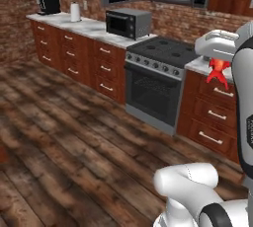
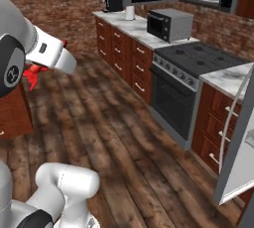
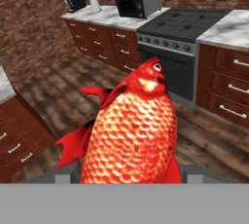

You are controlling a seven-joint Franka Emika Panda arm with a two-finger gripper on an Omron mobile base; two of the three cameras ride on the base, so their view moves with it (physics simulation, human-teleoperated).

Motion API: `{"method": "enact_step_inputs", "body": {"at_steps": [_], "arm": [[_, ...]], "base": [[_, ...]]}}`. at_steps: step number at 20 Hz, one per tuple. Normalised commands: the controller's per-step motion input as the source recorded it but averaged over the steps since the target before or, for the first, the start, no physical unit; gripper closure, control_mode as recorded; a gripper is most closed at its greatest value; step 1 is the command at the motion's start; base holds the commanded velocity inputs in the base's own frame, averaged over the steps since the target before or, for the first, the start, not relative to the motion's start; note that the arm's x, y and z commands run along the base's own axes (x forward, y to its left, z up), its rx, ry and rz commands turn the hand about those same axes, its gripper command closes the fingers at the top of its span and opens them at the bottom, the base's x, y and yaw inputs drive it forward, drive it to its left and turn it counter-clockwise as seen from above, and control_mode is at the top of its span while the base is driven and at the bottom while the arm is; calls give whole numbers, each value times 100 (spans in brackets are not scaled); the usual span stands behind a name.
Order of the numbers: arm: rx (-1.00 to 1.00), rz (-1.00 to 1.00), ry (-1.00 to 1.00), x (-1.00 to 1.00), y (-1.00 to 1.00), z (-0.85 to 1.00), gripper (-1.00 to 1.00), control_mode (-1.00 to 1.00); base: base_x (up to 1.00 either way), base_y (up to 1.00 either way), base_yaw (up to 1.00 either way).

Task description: Transport the fish from the fridge to the microwave and turn on the microwave.

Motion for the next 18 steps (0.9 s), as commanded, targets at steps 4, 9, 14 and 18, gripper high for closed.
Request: {"method": "enact_step_inputs", "body": {"at_steps": [4, 9, 14, 18], "arm": [[0, 0, 0, 0, 0, 0, 100, 100], [0, 0, 0, 0, 0, 0, 100, 100], [0, 0, 0, 0, 0, 0, 100, 100], [0, 0, 0, 0, 0, 0, 100, 100]], "base": [[0, 23, 20], [0, 18, 18], [17, 9, 13], [55, 5, 7]]}}
